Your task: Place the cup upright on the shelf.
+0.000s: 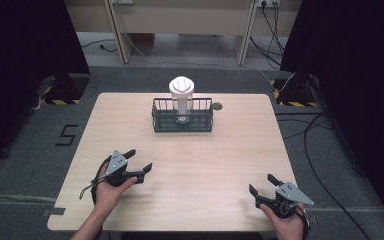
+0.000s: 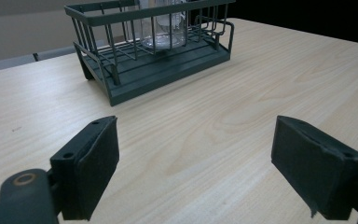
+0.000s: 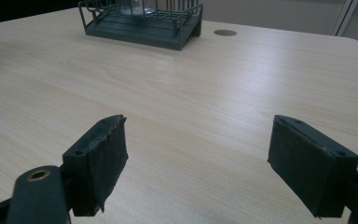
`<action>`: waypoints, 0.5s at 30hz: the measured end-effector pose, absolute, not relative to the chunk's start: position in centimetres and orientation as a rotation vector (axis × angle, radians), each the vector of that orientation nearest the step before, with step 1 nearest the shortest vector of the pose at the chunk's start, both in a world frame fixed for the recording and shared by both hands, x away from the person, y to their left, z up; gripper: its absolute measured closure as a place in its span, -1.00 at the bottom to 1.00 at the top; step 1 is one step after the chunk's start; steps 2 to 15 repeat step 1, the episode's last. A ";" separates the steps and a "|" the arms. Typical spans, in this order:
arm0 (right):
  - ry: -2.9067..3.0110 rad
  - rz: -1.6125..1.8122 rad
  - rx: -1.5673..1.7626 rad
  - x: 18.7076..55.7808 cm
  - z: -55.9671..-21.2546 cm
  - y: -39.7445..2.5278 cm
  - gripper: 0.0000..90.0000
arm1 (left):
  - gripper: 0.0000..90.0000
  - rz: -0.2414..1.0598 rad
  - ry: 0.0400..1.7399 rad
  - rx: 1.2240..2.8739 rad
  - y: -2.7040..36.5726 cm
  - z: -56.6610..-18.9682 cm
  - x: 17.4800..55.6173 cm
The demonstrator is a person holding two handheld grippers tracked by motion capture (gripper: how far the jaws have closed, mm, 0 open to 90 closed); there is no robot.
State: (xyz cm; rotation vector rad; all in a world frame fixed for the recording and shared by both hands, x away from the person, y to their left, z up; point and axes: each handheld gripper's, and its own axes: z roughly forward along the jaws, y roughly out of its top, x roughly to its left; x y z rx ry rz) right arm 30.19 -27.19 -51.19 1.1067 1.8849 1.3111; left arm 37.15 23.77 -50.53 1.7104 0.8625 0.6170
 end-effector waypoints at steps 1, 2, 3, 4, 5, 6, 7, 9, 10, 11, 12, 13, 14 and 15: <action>1.887 1.312 1.107 30.2 -51.2 -27.2 -0.56 | -0.68 0.611 0.857 1.707 23.7 -50.6 37.0; 1.887 1.312 1.107 30.2 -51.2 -27.2 -0.56 | -0.68 0.611 0.857 1.707 23.7 -50.6 37.0; 1.887 1.312 1.107 30.2 -51.2 -27.2 -0.56 | -0.68 0.611 0.857 1.707 23.7 -50.6 37.0; 1.887 1.312 1.107 30.2 -51.2 -27.2 -0.56 | -0.68 0.611 0.857 1.707 23.7 -50.6 37.0; 1.887 1.312 1.107 30.2 -51.2 -27.2 -0.56 | -0.68 0.611 0.857 1.707 23.7 -50.6 37.0; 1.887 1.312 1.107 30.2 -51.2 -27.2 -0.56 | -0.68 0.611 0.857 1.707 23.7 -50.6 37.0; 1.887 1.312 1.107 30.2 -51.2 -27.2 -0.56 | -0.68 0.611 0.857 1.707 23.7 -50.6 37.0; 1.887 1.312 1.107 30.2 -51.2 -27.2 -0.56 | -0.68 0.611 0.857 1.707 23.7 -50.6 37.0; 1.887 1.312 1.107 30.2 -51.2 -27.2 -0.56 | -0.68 0.611 0.857 1.707 23.7 -50.6 37.0; 1.887 1.312 1.107 30.2 -51.2 -27.2 -0.56 | -0.68 0.611 0.857 1.707 23.7 -50.6 37.0; 1.887 1.312 1.107 30.2 -51.2 -27.2 -0.56 | -0.68 0.611 0.857 1.707 23.7 -50.6 37.0; 1.887 1.312 1.107 30.2 -51.2 -27.2 -0.56 | -0.68 0.611 0.857 1.707 23.7 -50.6 37.0; 1.887 1.312 1.107 30.2 -51.2 -27.2 -0.56 | -0.68 0.611 0.857 1.707 23.7 -50.6 37.0; 1.887 1.312 1.107 30.2 -51.2 -27.2 -0.56 | -0.68 0.611 0.857 1.707 23.7 -50.6 37.0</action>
